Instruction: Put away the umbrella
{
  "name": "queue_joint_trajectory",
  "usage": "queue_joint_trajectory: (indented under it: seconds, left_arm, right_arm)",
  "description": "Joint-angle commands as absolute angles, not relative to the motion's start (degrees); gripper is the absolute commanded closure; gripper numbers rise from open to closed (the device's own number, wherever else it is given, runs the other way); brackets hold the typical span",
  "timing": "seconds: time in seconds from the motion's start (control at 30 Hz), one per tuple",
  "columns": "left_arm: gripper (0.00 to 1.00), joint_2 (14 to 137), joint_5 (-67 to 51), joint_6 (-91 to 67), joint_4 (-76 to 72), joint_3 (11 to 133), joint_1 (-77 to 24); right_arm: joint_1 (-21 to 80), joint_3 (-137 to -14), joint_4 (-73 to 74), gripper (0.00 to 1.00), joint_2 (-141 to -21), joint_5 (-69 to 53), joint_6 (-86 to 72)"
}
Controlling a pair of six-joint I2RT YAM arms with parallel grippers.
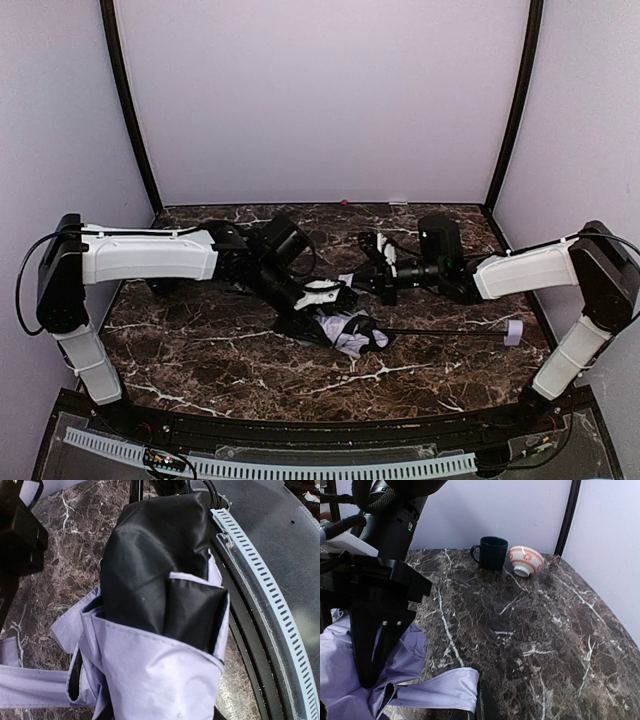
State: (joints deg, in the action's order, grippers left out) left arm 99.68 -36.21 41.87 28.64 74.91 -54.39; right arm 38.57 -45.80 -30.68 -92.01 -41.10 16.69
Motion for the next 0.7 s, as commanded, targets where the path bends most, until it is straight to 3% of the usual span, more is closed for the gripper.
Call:
queue_joint_trajectory:
  seconds: [0.0, 0.37, 0.67]
  left_arm:
    - [1.00, 104.23, -38.28, 43.05, 48.85, 70.61, -58.36]
    - [1.00, 114.35, -23.28, 40.25, 45.84, 73.26, -59.00]
    - [1.00, 119.48, -25.27, 41.36, 44.54, 75.05, -58.77]
  right_arm:
    - [34.66, -48.52, -40.48, 1.00, -86.11, -35.33, 18.83]
    - [44.95, -40.34, -46.90, 0.96, -86.15, -21.16, 25.78]
    - [45.32, -34.25, -53.60, 0.93, -92.57, -19.28, 18.68]
